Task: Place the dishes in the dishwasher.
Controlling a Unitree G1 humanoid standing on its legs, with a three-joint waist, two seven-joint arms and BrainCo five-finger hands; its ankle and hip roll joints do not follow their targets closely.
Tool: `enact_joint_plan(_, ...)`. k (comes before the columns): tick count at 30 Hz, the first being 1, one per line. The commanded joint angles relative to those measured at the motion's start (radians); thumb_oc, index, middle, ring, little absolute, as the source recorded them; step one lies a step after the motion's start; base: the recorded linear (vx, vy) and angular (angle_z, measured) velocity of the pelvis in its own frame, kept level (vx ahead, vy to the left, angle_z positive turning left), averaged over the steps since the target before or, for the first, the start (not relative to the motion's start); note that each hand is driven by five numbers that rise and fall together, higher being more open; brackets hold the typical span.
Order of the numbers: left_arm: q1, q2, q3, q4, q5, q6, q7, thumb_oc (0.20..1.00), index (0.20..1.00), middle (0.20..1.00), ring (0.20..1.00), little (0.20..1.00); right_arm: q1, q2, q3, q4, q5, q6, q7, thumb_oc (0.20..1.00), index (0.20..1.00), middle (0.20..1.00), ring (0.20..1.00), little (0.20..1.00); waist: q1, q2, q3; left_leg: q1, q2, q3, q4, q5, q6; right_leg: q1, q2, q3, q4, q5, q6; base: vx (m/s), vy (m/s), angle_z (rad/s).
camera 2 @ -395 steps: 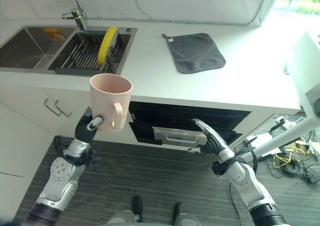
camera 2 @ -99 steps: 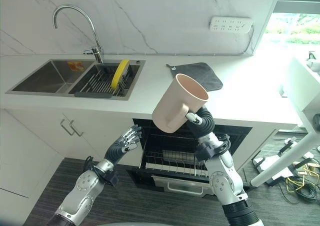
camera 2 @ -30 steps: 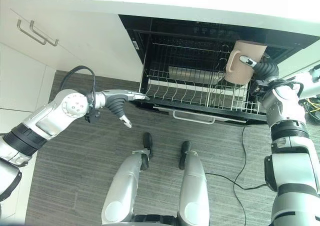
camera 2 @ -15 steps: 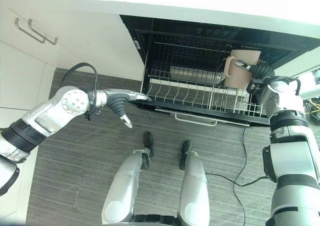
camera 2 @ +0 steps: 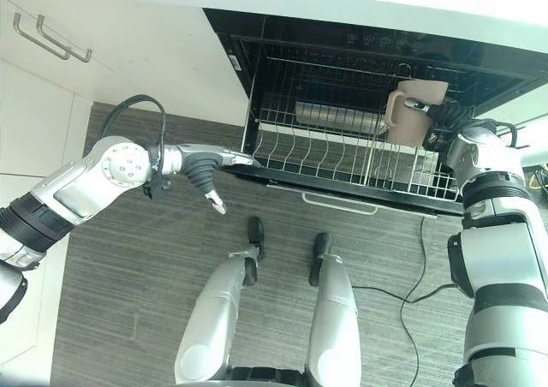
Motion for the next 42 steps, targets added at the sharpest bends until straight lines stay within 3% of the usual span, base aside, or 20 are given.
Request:
enact_joint_plan(1, -0.018, -0.003, 0.033, -0.059, -0.053, -0.005, 0.003, 1.0, 1.0, 1.0, 1.0, 1.0, -0.086, -0.031, 0.017, 0.001, -0.025, -0.034, 0.015, 0.2, 0.2, 0.2, 0.2, 0.2, 0.011, 0.029, -0.031, 0.042, -0.015, 0.032, 0.042, -0.1, 0.016, -0.003, 0.016, -0.02, -0.121, 0.133, 0.02, 0.0, 0.0, 0.0)
enact_joint_plan(13, -0.013, -0.02, 0.045, -0.061, -0.041, 0.0, 0.031, 1.0, 1.0, 1.0, 1.0, 1.0, -0.095, 0.003, 0.027, 0.007, -0.017, 0.016, -0.023, 0.2, 0.2, 0.2, 0.2, 0.2, 0.014, 0.05, -0.031, 0.013, -0.02, 0.043, 0.012, -0.08, 0.008, -0.036, 0.016, -0.018, -0.146, 0.144, 0.019, -0.01, 0.03, -0.01)
enact_joint_plan(14, -0.012, -0.021, 0.045, -0.061, -0.039, -0.001, 0.032, 1.0, 1.0, 1.0, 1.0, 1.0, -0.093, 0.004, 0.027, 0.008, -0.018, 0.019, -0.024, 0.307, 0.307, 0.307, 0.307, 0.307, 0.014, 0.05, -0.031, 0.013, -0.02, 0.043, 0.011, -0.079, 0.008, -0.037, 0.016, -0.019, -0.146, 0.144, 0.019, 0.0, 0.0, 0.0)
enact_joint_plan(15, -0.01, -0.021, 0.044, -0.062, -0.037, 0.0, 0.034, 1.0, 1.0, 1.0, 1.0, 1.0, -0.089, 0.006, 0.025, 0.01, -0.024, 0.028, -0.017, 1.0, 1.0, 1.0, 1.0, 1.0, 0.015, 0.051, -0.031, 0.011, -0.02, 0.043, 0.01, -0.079, 0.009, -0.039, 0.015, -0.02, -0.146, 0.143, 0.019, 0.0, 0.0, 0.0)
enact_joint_plan(21, 0.009, -0.037, 0.055, -0.057, -0.019, -0.008, 0.04, 1.0, 1.0, 1.0, 1.0, 1.0, -0.062, 0.031, 0.007, 0.01, -0.033, 0.008, -0.115, 1.0, 1.0, 1.0, 1.0, 1.0, 0.016, 0.056, -0.031, 0.006, -0.021, 0.048, 0.012, -0.076, 0.01, -0.041, 0.014, -0.023, -0.145, 0.146, 0.018, -0.01, -0.001, 0.0)
enact_joint_plan(23, 0.01, -0.045, 0.049, -0.056, -0.014, -0.007, 0.047, 1.0, 1.0, 1.0, 1.0, 1.0, -0.073, 0.042, 0.009, -0.002, -0.024, -0.041, -0.229, 1.0, 1.0, 1.0, 1.0, 1.0, 0.018, 0.057, -0.031, 0.006, -0.021, 0.052, 0.013, -0.076, 0.011, -0.04, 0.012, -0.027, -0.146, 0.148, 0.018, 0.0, 0.0, 0.0)
enact_joint_plan(24, 0.013, -0.05, 0.044, -0.054, -0.012, -0.007, 0.058, 1.0, 1.0, 1.0, 1.0, 1.0, -0.085, 0.05, 0.003, -0.013, -0.043, -0.123, -0.338, 1.0, 1.0, 1.0, 1.0, 1.0, 0.018, 0.061, -0.031, 0.005, -0.021, 0.053, 0.013, -0.076, 0.011, -0.041, 0.013, -0.026, -0.146, 0.147, 0.018, 0.0, 0.0, 0.0)
enact_joint_plan(26, 0.017, -0.054, 0.037, -0.053, -0.013, -0.007, 0.072, 1.0, 1.0, 1.0, 1.0, 1.0, -0.097, 0.057, -0.01, -0.042, -0.099, -0.186, -0.484, 1.0, 1.0, 1.0, 1.0, 1.0, 0.017, 0.066, -0.031, 0.007, -0.023, 0.056, 0.01, -0.077, 0.011, -0.04, 0.015, -0.024, -0.147, 0.146, 0.019, -0.02, 0.051, -0.01)
enact_joint_plan(28, 0.036, -0.066, 0.03, -0.06, 0.0, -0.002, 0.1, 1.0, 1.0, 1.0, 1.0, 1.0, -0.105, 0.06, -0.029, -0.109, -0.263, -0.3, -0.748, 1.0, 1.0, 1.0, 1.0, 1.0, 0.014, 0.076, -0.031, 0.009, -0.029, 0.056, 0.004, -0.078, 0.012, -0.039, 0.019, -0.02, -0.153, 0.144, 0.022, -0.03, 0.068, -0.03)
enact_joint_plan(29, 0.044, -0.066, 0.031, -0.065, 0.004, -0.002, 0.105, 1.0, 1.0, 1.0, 1.0, 1.0, -0.102, 0.056, -0.036, -0.124, -0.286, -0.312, -0.764, 1.0, 1.0, 1.0, 1.0, 1.0, 0.014, 0.079, -0.031, 0.009, -0.031, 0.056, 0.003, -0.078, 0.012, -0.038, 0.02, -0.019, -0.154, 0.143, 0.022, -0.02, 0.076, -0.09)
enact_joint_plan(30, 0.08, -0.077, 0.038, -0.072, 0.026, -0.01, 0.126, 1.0, 1.0, 1.0, 1.0, 1.0, -0.09, 0.061, -0.054, -0.198, -0.372, -0.34, -0.894, 1.0, 1.0, 1.0, 1.0, 1.0, 0.011, 0.086, -0.031, 0.012, -0.034, 0.059, -0.002, -0.078, 0.013, -0.04, 0.021, -0.014, -0.156, 0.143, 0.022, -0.01, 0.064, -0.11)
enact_joint_plan(31, 0.091, -0.08, 0.041, -0.076, 0.033, -0.01, 0.131, 1.0, 1.0, 1.0, 1.0, 1.0, -0.083, 0.061, -0.062, -0.215, -0.389, -0.352, -0.924, 1.0, 1.0, 1.0, 1.0, 1.0, 0.01, 0.088, -0.031, 0.012, -0.035, 0.058, -0.002, -0.079, 0.013, -0.04, 0.021, -0.012, -0.157, 0.142, 0.023, -0.01, 0.1, -0.14)
enact_joint_plan(32, 0.137, -0.09, 0.05, -0.081, 0.06, -0.025, 0.156, 1.0, 1.0, 1.0, 1.0, 1.0, -0.051, 0.064, -0.092, -0.301, -0.499, -0.345, -1.037, 1.0, 1.0, 1.0, 1.0, 1.0, 0.006, 0.097, -0.031, 0.015, -0.04, 0.06, -0.005, -0.079, 0.015, -0.04, 0.021, -0.009, -0.158, 0.141, 0.022, -0.01, 0.069, -0.1)
enact_joint_plan(36, 0.249, -0.11, 0.098, -0.133, 0.117, -0.028, 0.191, 1.0, 1.0, 1.0, 1.0, 1.0, 0.09, 0.075, -0.19, -0.544, -0.593, -0.344, -1.144, 1.0, 1.0, 1.0, 1.0, 1.0, -0.011, 0.114, -0.031, 0.014, -0.047, 0.067, -0.002, -0.084, 0.017, -0.043, 0.018, 0.004, -0.154, 0.13, 0.021, 0.0, 0.083, -0.09)
enact_joint_plan(42, 0.307, -0.129, 0.134, -0.178, 0.149, 0.024, 0.21, 1.0, 1.0, 1.0, 1.0, 1.0, 0.282, 0.173, -0.243, -0.802, -0.476, -0.352, -1.046, 1.0, 1.0, 1.0, 1.0, 1.0, -0.039, 0.112, -0.031, 0.009, -0.04, 0.086, 0.004, -0.088, 0.017, -0.059, 0.023, 0.025, -0.137, 0.119, 0.015, 0.0, 0.033, -0.07)
